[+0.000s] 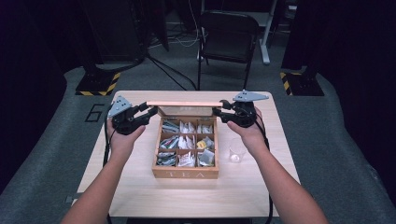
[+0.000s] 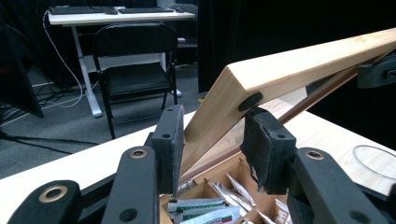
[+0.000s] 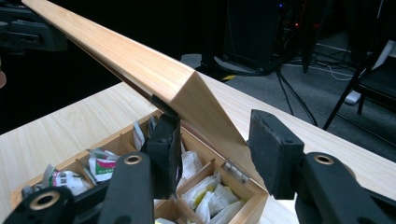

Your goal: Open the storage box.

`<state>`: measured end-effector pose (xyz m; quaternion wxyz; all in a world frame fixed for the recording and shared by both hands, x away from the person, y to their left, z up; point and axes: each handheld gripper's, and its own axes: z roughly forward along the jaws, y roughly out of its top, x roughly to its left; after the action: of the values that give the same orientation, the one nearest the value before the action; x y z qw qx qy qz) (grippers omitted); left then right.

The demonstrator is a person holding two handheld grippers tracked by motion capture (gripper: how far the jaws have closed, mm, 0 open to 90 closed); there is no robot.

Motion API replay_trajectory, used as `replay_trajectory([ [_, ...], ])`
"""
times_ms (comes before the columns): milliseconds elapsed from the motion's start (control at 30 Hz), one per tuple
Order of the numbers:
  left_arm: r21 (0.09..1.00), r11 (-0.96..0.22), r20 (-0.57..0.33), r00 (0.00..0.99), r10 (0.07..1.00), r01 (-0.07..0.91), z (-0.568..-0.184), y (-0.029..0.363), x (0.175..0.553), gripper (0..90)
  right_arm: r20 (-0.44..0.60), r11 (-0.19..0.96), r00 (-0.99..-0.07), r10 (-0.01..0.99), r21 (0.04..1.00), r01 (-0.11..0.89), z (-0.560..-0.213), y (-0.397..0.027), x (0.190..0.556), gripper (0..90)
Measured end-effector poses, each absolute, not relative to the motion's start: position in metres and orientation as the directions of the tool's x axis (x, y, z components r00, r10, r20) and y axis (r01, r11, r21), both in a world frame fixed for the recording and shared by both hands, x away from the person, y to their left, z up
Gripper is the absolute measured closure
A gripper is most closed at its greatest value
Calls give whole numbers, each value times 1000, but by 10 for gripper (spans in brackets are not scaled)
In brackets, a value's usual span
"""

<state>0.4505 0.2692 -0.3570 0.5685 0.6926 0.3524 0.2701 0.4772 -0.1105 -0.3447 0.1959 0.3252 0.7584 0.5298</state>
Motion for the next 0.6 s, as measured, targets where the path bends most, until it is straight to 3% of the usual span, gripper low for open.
replay_trajectory([
  [467, 978, -109, -20, 606, 795, 176, -351, 269, 464, 593, -26, 272, -707, 707, 932, 238, -346, -105, 491, 564],
  [600, 980, -106, -19, 609, 793, 169, -351, 269, 466, 593, -2, 254, -706, 708, 934, 252, -347, -105, 495, 564],
])
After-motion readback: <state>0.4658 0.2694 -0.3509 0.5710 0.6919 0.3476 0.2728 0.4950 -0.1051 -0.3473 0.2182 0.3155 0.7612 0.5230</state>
